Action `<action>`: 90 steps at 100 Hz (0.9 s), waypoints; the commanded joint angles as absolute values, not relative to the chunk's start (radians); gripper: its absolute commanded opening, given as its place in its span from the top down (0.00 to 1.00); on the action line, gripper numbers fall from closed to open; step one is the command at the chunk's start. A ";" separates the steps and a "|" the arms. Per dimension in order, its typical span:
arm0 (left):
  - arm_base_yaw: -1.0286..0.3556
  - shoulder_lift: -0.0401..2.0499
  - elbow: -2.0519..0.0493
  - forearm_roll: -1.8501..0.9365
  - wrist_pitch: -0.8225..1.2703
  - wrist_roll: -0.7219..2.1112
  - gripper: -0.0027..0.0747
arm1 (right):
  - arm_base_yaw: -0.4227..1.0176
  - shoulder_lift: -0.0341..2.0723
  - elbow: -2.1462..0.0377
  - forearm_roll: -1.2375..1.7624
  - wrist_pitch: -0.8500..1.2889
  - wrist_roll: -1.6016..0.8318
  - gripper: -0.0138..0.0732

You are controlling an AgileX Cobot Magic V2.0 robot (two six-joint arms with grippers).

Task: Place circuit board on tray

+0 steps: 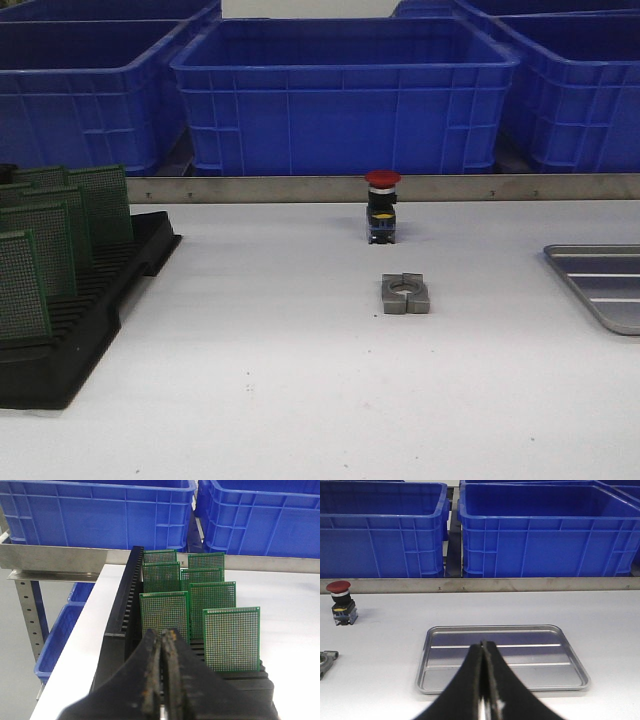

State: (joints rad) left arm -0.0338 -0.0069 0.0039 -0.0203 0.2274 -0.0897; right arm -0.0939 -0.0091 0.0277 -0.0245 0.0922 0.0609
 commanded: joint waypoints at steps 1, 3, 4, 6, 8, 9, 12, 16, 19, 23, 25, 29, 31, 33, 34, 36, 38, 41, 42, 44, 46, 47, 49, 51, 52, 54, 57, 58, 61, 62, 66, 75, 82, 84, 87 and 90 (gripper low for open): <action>-0.041 -0.033 0.023 -0.026 0.150 -0.100 0.99 | -0.094 -0.032 0.026 -0.034 0.018 0.056 0.91; -0.041 -0.033 0.023 -0.026 0.150 -0.100 0.99 | -0.094 -0.032 0.026 -0.034 0.018 0.056 0.91; -0.041 -0.033 0.023 -0.026 0.150 -0.100 0.99 | -0.094 -0.032 0.026 -0.034 0.018 0.056 0.91; -0.041 -0.033 0.023 -0.026 0.150 -0.100 0.99 | -0.094 -0.032 0.026 -0.034 0.018 0.056 0.91; -0.041 -0.033 0.023 -0.026 0.150 -0.100 0.99 | -0.094 -0.032 0.026 -0.034 0.018 0.056 0.91; -0.041 -0.033 0.023 -0.026 0.150 -0.100 0.99 | -0.094 -0.032 0.026 -0.034 0.018 0.056 0.91; -0.041 -0.033 0.023 -0.026 0.150 -0.100 0.99 | -0.094 -0.032 0.026 -0.034 0.018 0.056 0.91; -0.041 -0.033 0.023 -0.026 0.150 -0.100 0.99 | -0.094 -0.032 0.026 -0.034 0.018 0.056 0.91; -0.041 -0.033 0.023 -0.026 0.150 -0.100 0.99 | -0.094 -0.032 0.026 -0.034 0.018 0.056 0.91; -0.041 -0.033 0.023 -0.026 0.150 -0.100 0.99 | -0.094 -0.032 0.026 -0.034 0.018 0.056 0.91; -0.041 -0.033 0.023 -0.026 0.150 -0.100 0.99 | -0.094 -0.032 0.026 -0.034 0.018 0.056 0.91; -0.041 -0.033 0.023 -0.026 0.150 -0.100 0.99 | -0.094 -0.032 0.026 -0.034 0.018 0.056 0.91; -0.041 -0.033 0.023 -0.026 0.150 -0.100 0.99 | -0.094 -0.032 0.026 -0.034 0.018 0.056 0.91; -0.041 -0.033 0.023 -0.026 0.148 -0.100 0.99 | -0.094 -0.032 0.026 -0.034 0.018 0.056 0.91; -0.041 -0.033 0.023 -0.026 0.148 -0.100 0.99 | -0.094 -0.032 0.026 -0.034 0.018 0.056 0.91; -0.041 -0.033 0.023 -0.026 0.146 -0.100 0.99 | -0.094 -0.032 0.026 -0.034 0.018 0.056 0.91; -0.041 -0.033 0.023 -0.026 0.143 -0.100 0.99 | -0.094 -0.032 0.026 -0.034 0.018 0.056 0.91; -0.041 -0.033 0.023 -0.027 0.130 -0.100 0.99 | -0.094 -0.032 0.026 -0.034 0.018 0.056 0.91; -0.041 -0.033 0.023 -0.030 0.126 -0.100 0.99 | -0.094 -0.032 0.026 -0.034 0.018 0.056 0.91; -0.041 -0.033 0.023 -0.030 0.111 -0.100 0.99 | -0.094 -0.032 0.026 -0.034 0.018 0.056 0.91; -0.041 -0.033 0.023 -0.030 0.091 -0.100 0.99 | -0.094 -0.032 0.026 -0.034 0.018 0.056 0.91; -0.041 -0.033 0.023 -0.030 0.084 -0.100 0.99 | -0.094 -0.032 0.026 -0.034 0.018 0.056 0.91; -0.041 -0.033 0.023 -0.030 0.061 -0.100 0.99 | -0.094 -0.032 0.026 -0.034 0.018 0.056 0.91; -0.041 -0.033 0.023 -0.030 0.035 -0.100 0.99 | -0.094 -0.032 0.026 -0.034 0.018 0.056 0.91; -0.041 -0.033 0.023 -0.030 0.018 -0.100 0.99 | -0.094 -0.032 0.026 -0.034 0.018 0.056 0.91; -0.041 -0.033 0.023 -0.030 0.000 -0.100 0.99 | -0.094 -0.032 0.026 -0.034 0.018 0.056 0.91; -0.041 -0.033 0.023 -0.030 -0.040 -0.100 0.99 | -0.094 -0.032 0.026 -0.034 0.018 0.056 0.91; -0.041 -0.033 0.023 -0.030 -0.048 -0.100 0.99 | -0.094 -0.032 0.026 -0.034 0.018 0.056 0.91; -0.041 -0.033 0.023 -0.030 -0.080 -0.100 0.99 | -0.094 -0.032 0.026 -0.034 0.018 0.056 0.91; -0.041 -0.033 0.023 -0.030 -0.096 -0.100 0.99 | -0.094 -0.032 0.026 -0.034 0.018 0.056 0.91; -0.041 -0.033 0.023 -0.030 -0.139 -0.100 0.99 | -0.094 -0.032 0.026 -0.034 0.018 0.056 0.91; -0.041 -0.033 0.016 -0.030 -0.175 -0.100 0.99 | -0.094 -0.032 0.026 -0.034 0.018 0.056 0.91; -0.041 -0.033 -0.013 -0.030 -0.130 -0.100 0.99 | -0.094 -0.032 0.026 -0.034 0.018 0.056 0.91; -0.041 -0.033 -0.026 -0.030 -0.111 -0.100 0.99 | -0.094 -0.032 0.026 -0.034 0.018 0.056 0.91; -0.041 -0.033 -0.046 -0.030 -0.077 -0.100 0.99 | -0.094 -0.032 0.026 -0.034 0.018 0.056 0.91; -0.041 -0.033 -0.069 -0.032 -0.047 -0.102 0.99 | -0.094 -0.032 0.026 -0.034 0.018 0.056 0.91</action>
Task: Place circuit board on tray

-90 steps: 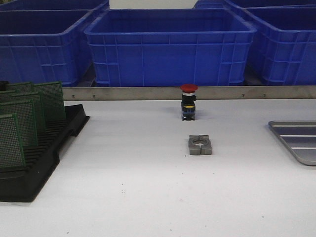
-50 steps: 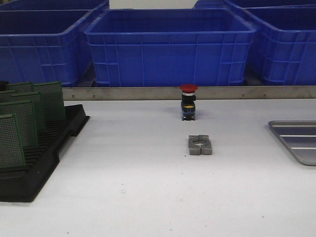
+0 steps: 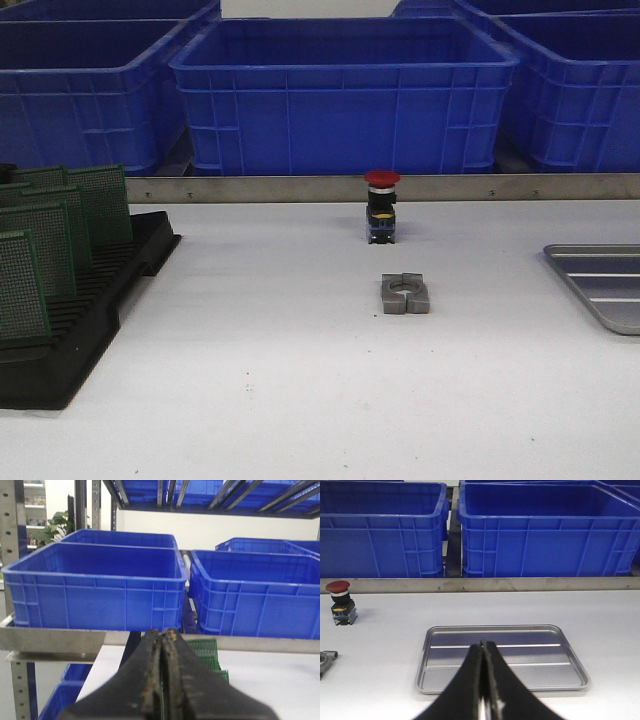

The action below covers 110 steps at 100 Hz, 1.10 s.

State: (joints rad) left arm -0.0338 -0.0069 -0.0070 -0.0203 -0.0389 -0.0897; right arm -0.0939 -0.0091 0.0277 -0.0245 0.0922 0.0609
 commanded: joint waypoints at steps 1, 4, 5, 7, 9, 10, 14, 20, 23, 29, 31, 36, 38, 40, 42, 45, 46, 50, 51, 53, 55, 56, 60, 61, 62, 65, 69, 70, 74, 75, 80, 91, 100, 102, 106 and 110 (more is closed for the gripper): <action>-0.041 -0.033 -0.082 -0.038 -0.040 -0.102 0.99 | -0.094 -0.032 0.026 -0.034 0.018 0.056 0.91; -0.041 -0.033 -0.109 -0.047 0.000 -0.102 0.99 | -0.094 -0.032 0.026 -0.034 0.018 0.056 0.91; -0.041 -0.033 -0.116 -0.048 0.012 -0.102 0.99 | -0.094 -0.032 0.026 -0.034 0.018 0.056 0.91; -0.041 -0.030 -0.139 -0.048 0.048 -0.102 0.99 | -0.094 -0.032 0.026 -0.034 0.018 0.056 0.91; -0.041 -0.026 -0.163 -0.048 0.091 -0.102 0.99 | -0.094 -0.032 0.026 -0.034 0.018 0.056 0.91; -0.041 -0.024 -0.180 -0.048 0.106 -0.102 0.99 | -0.094 -0.032 0.026 -0.034 0.018 0.056 0.91; -0.041 -0.006 -0.222 -0.046 0.199 -0.102 0.99 | -0.094 -0.032 0.026 -0.034 0.018 0.056 0.91; -0.041 0.030 -0.295 -0.046 0.312 -0.102 0.99 | -0.094 -0.032 0.026 -0.034 0.018 0.056 0.91; -0.041 0.057 -0.326 -0.044 0.367 -0.102 0.99 | -0.094 -0.032 0.026 -0.034 0.018 0.056 0.91; -0.041 0.108 -0.386 -0.036 0.422 -0.102 0.99 | -0.094 -0.032 0.026 -0.034 0.018 0.056 0.91; -0.041 0.129 -0.404 -0.032 0.438 -0.102 0.99 | -0.094 -0.032 0.026 -0.034 0.018 0.056 0.91; -0.041 0.183 -0.445 -0.028 0.469 -0.102 0.99 | -0.094 -0.032 0.026 -0.034 0.018 0.056 0.91; -0.041 0.208 -0.462 -0.027 0.483 -0.102 0.99 | -0.094 -0.032 0.026 -0.034 0.018 0.056 0.91; -0.041 0.233 -0.474 -0.025 0.497 -0.102 0.99 | -0.094 -0.032 0.026 -0.034 0.018 0.056 0.91; -0.041 0.259 -0.491 -0.025 0.512 -0.102 0.99 | -0.094 -0.032 0.026 -0.034 0.018 0.056 0.91; -0.041 0.296 -0.520 -0.025 0.532 -0.102 0.99 | -0.094 -0.032 0.026 -0.034 0.018 0.056 0.91; -0.041 0.314 -0.525 -0.025 0.543 -0.102 0.99 | -0.094 -0.032 0.026 -0.034 0.018 0.056 0.91; -0.041 0.362 -0.561 -0.025 0.570 -0.102 0.99 | -0.094 -0.032 0.026 -0.034 0.018 0.056 0.91; -0.041 0.380 -0.566 -0.025 0.579 -0.102 0.99 | -0.094 -0.032 0.026 -0.034 0.018 0.056 0.91; -0.041 0.409 -0.583 -0.025 0.593 -0.102 0.99 | -0.094 -0.032 0.026 -0.034 0.018 0.056 0.91; -0.041 0.429 -0.599 -0.025 0.602 -0.102 0.99 | -0.094 -0.032 0.026 -0.034 0.018 0.056 0.91; -0.041 0.448 -0.604 -0.025 0.609 -0.102 0.99 | -0.094 -0.032 0.026 -0.034 0.018 0.056 0.91; -0.041 0.506 -0.637 -0.025 0.632 -0.098 0.99 | -0.094 -0.032 0.026 -0.034 0.018 0.056 0.91; -0.041 0.516 -0.648 -0.025 0.635 -0.098 0.99 | -0.094 -0.032 0.026 -0.034 0.018 0.056 0.91; -0.041 0.526 -0.653 -0.025 0.640 -0.098 0.98 | -0.094 -0.032 0.026 -0.034 0.018 0.056 0.91; -0.041 0.574 -0.676 -0.029 0.661 -0.093 0.96 | -0.094 -0.032 0.026 -0.034 0.018 0.056 0.91; -0.041 0.622 -0.710 -0.043 0.681 -0.059 0.91 | -0.094 -0.032 0.026 -0.034 0.018 0.056 0.91; -0.041 0.641 -0.716 -0.047 0.689 -0.049 0.88 | -0.094 -0.032 0.026 -0.034 0.018 0.056 0.91; -0.041 0.695 -0.752 -0.075 0.711 0.017 0.81 | -0.094 -0.032 0.026 -0.034 0.018 0.056 0.91; -0.041 0.704 -0.758 -0.080 0.714 0.029 0.78 | -0.094 -0.032 0.026 -0.034 0.018 0.056 0.91; -0.041 0.764 -0.805 -0.137 0.737 0.124 0.65 | -0.094 -0.032 0.026 -0.034 0.018 0.056 0.91; -0.041 0.894 -0.895 -0.278 0.858 0.553 0.41 | -0.094 -0.032 0.026 -0.034 0.018 0.056 0.91; -0.041 1.001 -0.962 -0.387 0.990 0.930 0.40 | -0.094 -0.032 0.026 -0.034 0.018 0.056 0.91; -0.041 1.016 -0.974 -0.404 1.008 0.992 0.40 | -0.094 -0.032 0.026 -0.034 0.018 0.056 0.91; -0.041 1.059 -0.996 -0.426 1.025 1.092 0.41 | -0.094 -0.032 0.026 -0.034 0.018 0.056 0.91; -0.041 1.099 -1.012 -0.431 1.025 1.162 0.42 | -0.094 -0.032 0.026 -0.034 0.018 0.056 0.91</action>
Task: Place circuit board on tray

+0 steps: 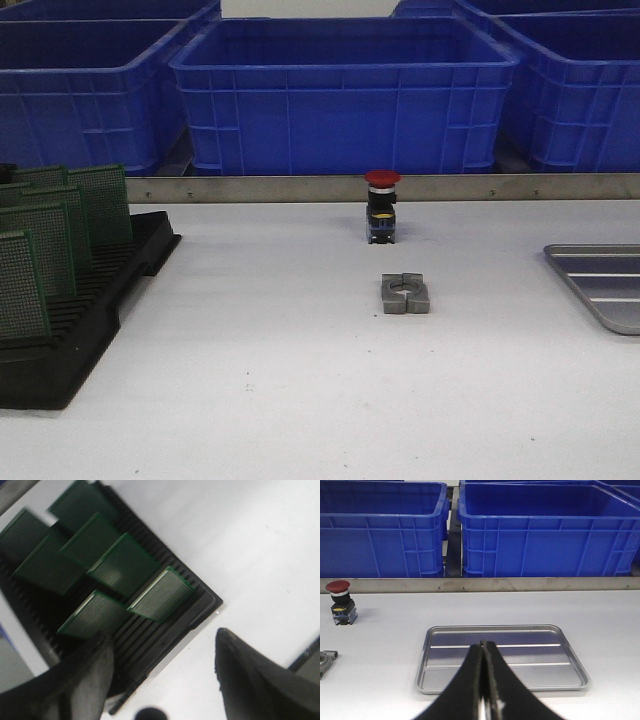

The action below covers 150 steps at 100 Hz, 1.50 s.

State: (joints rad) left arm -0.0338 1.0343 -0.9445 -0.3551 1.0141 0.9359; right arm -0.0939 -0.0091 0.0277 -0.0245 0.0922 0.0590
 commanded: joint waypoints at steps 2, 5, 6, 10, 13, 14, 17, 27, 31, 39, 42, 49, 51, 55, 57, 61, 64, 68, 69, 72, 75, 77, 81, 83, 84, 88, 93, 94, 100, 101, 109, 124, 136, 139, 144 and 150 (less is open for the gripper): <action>-0.041 1.117 -1.017 -0.431 1.016 1.207 0.43 | -0.094 -0.032 0.026 -0.034 0.018 0.056 0.91; -0.041 1.141 -1.026 -0.431 1.008 1.267 0.43 | -0.094 -0.032 0.026 -0.034 0.018 0.056 0.91; -0.041 1.146 -1.028 -0.431 1.007 1.297 0.43 | -0.094 -0.032 0.026 -0.034 0.018 0.056 0.91; -0.041 1.179 -1.036 -0.431 1.005 1.388 0.45 | -0.094 -0.032 0.026 -0.034 0.018 0.056 0.91; -0.041 1.200 -1.038 -0.431 1.005 1.431 0.45 | -0.094 -0.032 0.026 -0.034 0.018 0.056 0.91; -0.041 1.210 -1.040 -0.431 1.005 1.439 0.46 | -0.094 -0.032 0.026 -0.034 0.018 0.056 0.91; -0.041 1.229 -1.040 -0.429 1.005 1.473 0.46 | -0.094 -0.032 0.026 -0.034 0.018 0.056 0.91; -0.041 1.297 -1.040 -0.429 0.997 1.524 0.47 | -0.094 -0.032 0.026 -0.034 0.018 0.056 0.91; -0.043 1.325 -1.040 -0.432 0.984 1.526 0.47 | -0.094 -0.032 0.026 -0.034 0.018 0.056 0.91; -0.047 1.375 -1.040 -0.438 0.941 1.526 0.47 | -0.094 -0.032 0.026 -0.034 0.018 0.056 0.91; -0.052 1.391 -1.040 -0.438 0.926 1.526 0.47 | -0.094 -0.032 0.026 -0.034 0.018 0.056 0.91; -0.068 1.427 -1.040 -0.438 0.897 1.526 0.47 | -0.094 -0.032 0.026 -0.034 0.018 0.056 0.91; -0.074 1.438 -1.040 -0.438 0.889 1.530 0.47 | -0.094 -0.032 0.026 -0.034 0.018 0.056 0.91; -0.087 1.455 -1.040 -0.438 0.878 1.535 0.47 | -0.094 -0.032 0.026 -0.034 0.018 0.056 0.91; -0.094 1.466 -1.040 -0.438 0.876 1.540 0.47 | -0.094 -0.032 0.026 -0.034 0.018 0.056 0.91; -0.101 1.489 -1.040 -0.438 0.871 1.546 0.47 | -0.094 -0.032 0.026 -0.034 0.018 0.056 0.91; -0.107 1.504 -1.040 -0.438 0.871 1.546 0.47 | -0.094 -0.032 0.026 -0.034 0.018 0.056 0.91; -0.115 1.525 -1.040 -0.438 0.871 1.546 0.47 | -0.094 -0.032 0.026 -0.034 0.018 0.056 0.91; -0.115 1.528 -1.040 -0.438 0.873 1.546 0.47 | -0.094 -0.032 0.026 -0.034 0.018 0.056 0.91; -0.115 1.543 -1.040 -0.438 0.876 1.546 0.48 | -0.094 -0.032 0.026 -0.034 0.018 0.056 0.91; -0.115 1.552 -1.040 -0.438 0.883 1.546 0.50 | -0.094 -0.032 0.026 -0.034 0.018 0.056 0.91; -0.115 1.556 -1.040 -0.438 0.889 1.546 0.52 | -0.094 -0.032 0.026 -0.034 0.018 0.056 0.91; -0.115 1.562 -1.040 -0.435 0.896 1.546 0.58 | -0.094 -0.032 0.026 -0.034 0.018 0.056 0.91; -0.115 1.564 -1.040 -0.432 0.901 1.546 0.62 | -0.094 -0.032 0.026 -0.034 0.018 0.056 0.91; -0.115 1.564 -1.040 -0.432 0.902 1.546 0.65 | -0.094 -0.032 0.026 -0.034 0.018 0.056 0.91; -0.115 1.564 -1.040 -0.432 0.906 1.546 0.73 | -0.094 -0.032 0.026 -0.034 0.018 0.056 0.91; -0.115 1.564 -1.043 -0.432 0.910 1.546 0.87 | -0.094 -0.032 0.026 -0.034 0.018 0.056 0.91; -0.115 1.564 -1.045 -0.432 0.910 1.546 0.89 | -0.094 -0.032 0.026 -0.034 0.018 0.056 0.91; -0.115 1.564 -1.049 -0.432 0.910 1.546 0.99 | -0.094 -0.032 0.026 -0.034 0.018 0.056 0.91; -0.115 1.564 -1.051 -0.432 0.910 1.546 0.99 | -0.094 -0.032 0.026 -0.034 0.018 0.056 0.91; -0.115 1.559 -1.073 -0.432 0.921 1.546 0.99 | -0.094 -0.032 0.026 -0.034 0.018 0.056 0.91; -0.115 1.549 -1.154 -0.447 1.019 1.546 0.99 | -0.094 -0.032 0.026 -0.034 0.018 0.056 0.91; -0.115 1.549 -1.225 -0.540 1.152 1.546 0.99 | -0.094 -0.032 0.026 -0.034 0.018 0.056 0.91; -0.115 1.549 -1.236 -0.587 1.184 1.546 0.99 | -0.094 -0.032 0.026 -0.034 0.018 0.056 0.91; -0.115 1.549 -1.251 -0.661 1.216 1.546 0.99 | -0.094 -0.032 0.026 -0.034 0.018 0.056 0.91; -0.116 1.549 -1.259 -0.751 1.246 1.546 0.99 | -0.094 -0.032 0.026 -0.034 0.018 0.056 0.91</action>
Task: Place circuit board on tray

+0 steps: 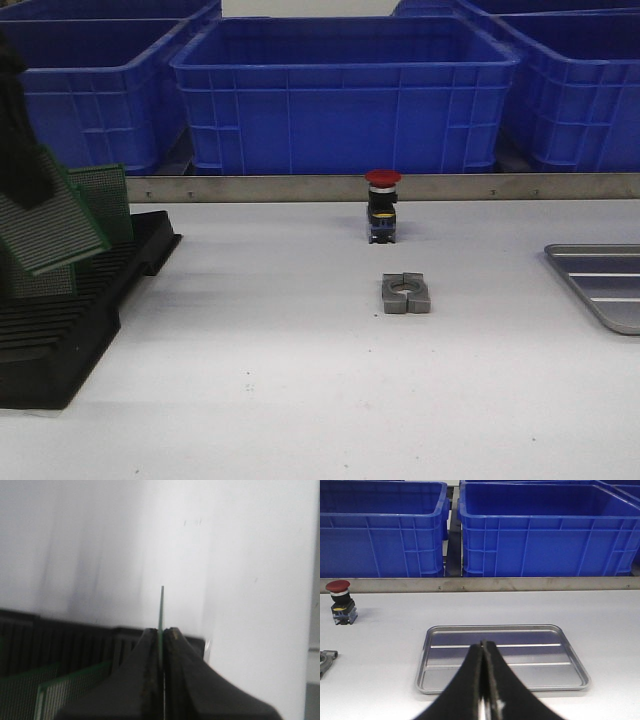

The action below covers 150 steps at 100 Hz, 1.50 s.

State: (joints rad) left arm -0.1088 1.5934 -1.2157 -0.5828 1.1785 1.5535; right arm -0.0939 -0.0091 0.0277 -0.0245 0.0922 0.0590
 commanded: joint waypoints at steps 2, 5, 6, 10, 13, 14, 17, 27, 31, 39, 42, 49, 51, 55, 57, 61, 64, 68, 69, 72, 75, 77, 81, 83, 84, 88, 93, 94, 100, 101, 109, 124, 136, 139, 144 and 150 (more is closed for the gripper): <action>-0.119 1.549 -1.260 -0.782 1.251 1.546 0.99 | -0.094 -0.032 0.026 -0.034 0.018 0.056 0.91; -0.124 1.549 -1.260 -0.832 1.253 1.546 0.99 | -0.094 -0.032 0.026 -0.034 0.018 0.056 0.91; -0.124 1.549 -1.260 -0.841 1.253 1.546 0.99 | -0.094 -0.032 0.026 -0.034 0.018 0.056 0.91; -0.138 1.549 -1.260 -0.890 1.255 1.546 0.99 | -0.094 -0.032 0.026 -0.034 0.018 0.056 0.91; -0.150 1.549 -1.260 -0.918 1.255 1.546 0.99 | -0.094 -0.032 0.026 -0.034 0.018 0.056 0.91; -0.157 1.549 -1.260 -0.924 1.255 1.546 0.99 | -0.094 -0.032 0.026 -0.034 0.018 0.056 0.91; -0.172 1.549 -1.260 -0.954 1.255 1.546 0.99 | -0.094 -0.032 0.026 -0.034 0.018 0.056 0.91; -0.241 1.549 -1.260 -1.030 1.248 1.546 0.99 | -0.094 -0.032 0.026 -0.034 0.018 0.056 0.91; -0.273 1.549 -1.260 -1.054 1.245 1.546 0.99 | -0.094 -0.032 0.026 -0.034 0.018 0.056 0.91; -0.331 1.549 -1.260 -1.094 1.244 1.546 0.99 | -0.094 -0.032 0.026 -0.034 0.018 0.056 0.91; -0.355 1.549 -1.260 -1.108 1.244 1.546 0.99 | -0.094 -0.032 0.026 -0.034 0.018 0.056 0.91; -0.399 1.549 -1.260 -1.135 1.244 1.546 0.99 | -0.094 -0.032 0.026 -0.034 0.014 0.056 0.91; -0.407 1.549 -1.260 -1.140 1.244 1.546 0.99 | -0.094 -0.032 0.026 -0.034 0.012 0.056 0.91; -0.428 1.549 -1.260 -1.141 1.244 1.546 0.99 | -0.094 -0.032 0.026 -0.034 0.009 0.056 0.91; -0.437 1.549 -1.260 -1.141 1.244 1.546 0.99 | -0.094 -0.032 0.026 -0.034 0.008 0.056 0.91; -0.453 1.549 -1.260 -1.141 1.244 1.546 0.99 | -0.094 -0.032 0.026 -0.034 0.008 0.056 0.91; -0.461 1.549 -1.260 -1.141 1.244 1.546 0.99 | -0.094 -0.032 0.026 -0.034 0.007 0.056 0.91; -0.470 1.549 -1.260 -1.146 1.244 1.546 0.99 | -0.094 -0.032 0.026 -0.034 0.007 0.056 0.91; -0.471 1.549 -1.260 -1.147 1.244 1.546 0.99 | -0.094 -0.032 0.026 -0.034 -0.005 0.056 0.91; -0.472 1.549 -1.260 -1.147 1.244 1.546 0.99 | -0.094 -0.032 0.026 -0.034 -0.010 0.056 0.91; -0.473 1.549 -1.260 -1.147 1.244 1.546 0.99 | -0.094 -0.032 0.025 -0.034 -0.014 0.056 0.91; -0.473 1.549 -1.260 -1.148 1.244 1.546 0.99 | -0.094 -0.032 0.021 -0.034 -0.011 0.056 0.91; -0.473 1.549 -1.260 -1.148 1.244 1.546 0.99 | -0.091 -0.031 0.008 -0.034 0.007 0.056 0.91; -0.473 1.549 -1.260 -1.148 1.244 1.546 0.99 | -0.091 -0.031 -0.003 -0.034 0.026 0.056 0.91; -0.473 1.549 -1.261 -1.148 1.244 1.546 0.99 | -0.091 -0.030 -0.008 -0.034 0.041 0.056 0.91; -0.473 1.549 -1.261 -1.148 1.244 1.546 0.99 | -0.091 -0.026 -0.035 -0.034 0.087 0.056 0.91; -0.473 1.549 -1.261 -1.148 1.244 1.546 0.99 | -0.091 -0.014 -0.092 -0.034 0.165 0.056 0.91; -0.473 1.549 -1.261 -1.148 1.244 1.546 0.99 | -0.091 -0.010 -0.100 -0.034 0.177 0.056 0.91; -0.473 1.549 -1.261 -1.148 1.246 1.546 0.99 | -0.091 0.020 -0.177 -0.034 0.305 0.056 0.91; -0.473 1.549 -1.261 -1.148 1.246 1.546 0.99 | -0.091 0.025 -0.186 -0.034 0.321 0.056 0.91; -0.473 1.549 -1.261 -1.148 1.246 1.546 0.99 | -0.091 0.096 -0.287 -0.034 0.502 0.056 0.91; -0.473 1.549 -1.261 -1.148 1.246 1.546 0.99 | -0.091 0.257 -0.453 -0.034 0.682 0.055 0.91; -0.473 1.549 -1.261 -1.148 1.246 1.546 0.99 | -0.091 0.398 -0.547 -0.025 0.780 0.033 0.91; -0.473 1.549 -1.261 -1.148 1.248 1.546 0.99 | -0.091 0.438 -0.564 -0.017 0.796 0.032 0.91; -0.473 1.549 -1.261 -1.148 1.248 1.546 0.99 | -0.091 0.493 -0.589 0.000 0.804 0.032 0.91; -0.473 1.549 -1.261 -1.148 1.248 1.546 0.99 | -0.091 0.551 -0.614 0.038 0.802 0.027 0.91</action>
